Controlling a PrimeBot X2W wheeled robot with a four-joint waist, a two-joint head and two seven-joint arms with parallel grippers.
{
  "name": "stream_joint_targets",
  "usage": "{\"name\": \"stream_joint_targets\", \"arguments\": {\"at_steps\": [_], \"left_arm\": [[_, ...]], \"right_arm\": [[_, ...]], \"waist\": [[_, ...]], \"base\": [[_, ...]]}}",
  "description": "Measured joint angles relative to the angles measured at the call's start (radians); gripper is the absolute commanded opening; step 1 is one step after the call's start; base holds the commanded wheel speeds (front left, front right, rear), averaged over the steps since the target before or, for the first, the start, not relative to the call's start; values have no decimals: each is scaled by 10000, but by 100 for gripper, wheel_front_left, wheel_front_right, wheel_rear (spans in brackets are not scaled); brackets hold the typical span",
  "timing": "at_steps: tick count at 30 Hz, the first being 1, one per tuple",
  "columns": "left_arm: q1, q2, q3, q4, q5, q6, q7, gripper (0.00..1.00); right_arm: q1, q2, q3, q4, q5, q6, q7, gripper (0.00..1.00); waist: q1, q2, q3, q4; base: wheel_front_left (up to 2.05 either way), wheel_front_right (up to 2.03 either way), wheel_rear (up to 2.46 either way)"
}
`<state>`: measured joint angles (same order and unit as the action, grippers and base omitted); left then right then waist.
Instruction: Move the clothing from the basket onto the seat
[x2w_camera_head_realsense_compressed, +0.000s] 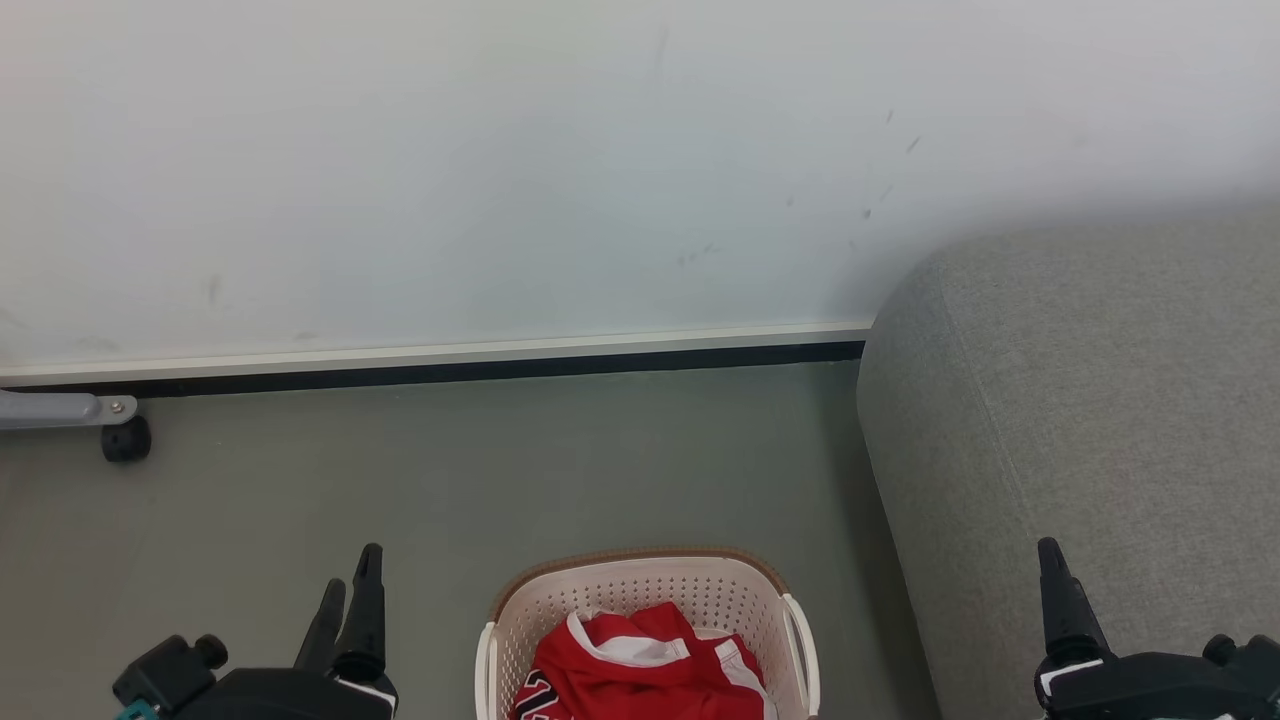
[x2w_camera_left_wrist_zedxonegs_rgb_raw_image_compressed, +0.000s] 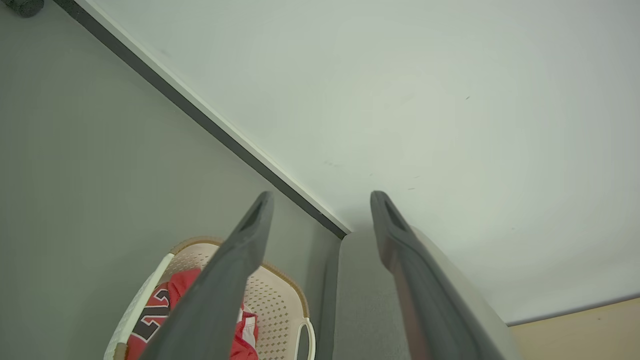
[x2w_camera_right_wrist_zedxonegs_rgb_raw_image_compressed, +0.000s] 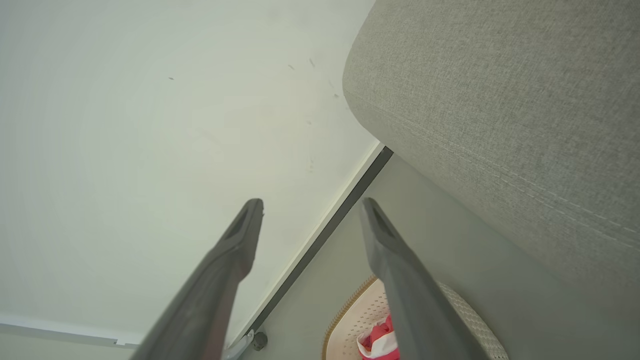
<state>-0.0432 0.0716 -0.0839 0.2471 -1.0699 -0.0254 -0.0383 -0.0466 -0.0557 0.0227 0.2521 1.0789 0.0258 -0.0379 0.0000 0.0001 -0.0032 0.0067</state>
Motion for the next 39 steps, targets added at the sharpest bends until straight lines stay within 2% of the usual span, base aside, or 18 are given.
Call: {"name": "stream_joint_targets", "arguments": {"at_steps": [22,39], "left_arm": [[65,412,-640,-232,3962,585,-798,100],[319,479,-859,-261,6357,974,-1371,100]], "right_arm": [[178,-261,832,-336,-3482,-543,-794,100],[400,-401,1356,-504,-5806,-922,-1369,100]], "waist": [[0,-1,-5,18],[0,0,-88,36]], "base": [[0,0,0],[0,0,0]]}}
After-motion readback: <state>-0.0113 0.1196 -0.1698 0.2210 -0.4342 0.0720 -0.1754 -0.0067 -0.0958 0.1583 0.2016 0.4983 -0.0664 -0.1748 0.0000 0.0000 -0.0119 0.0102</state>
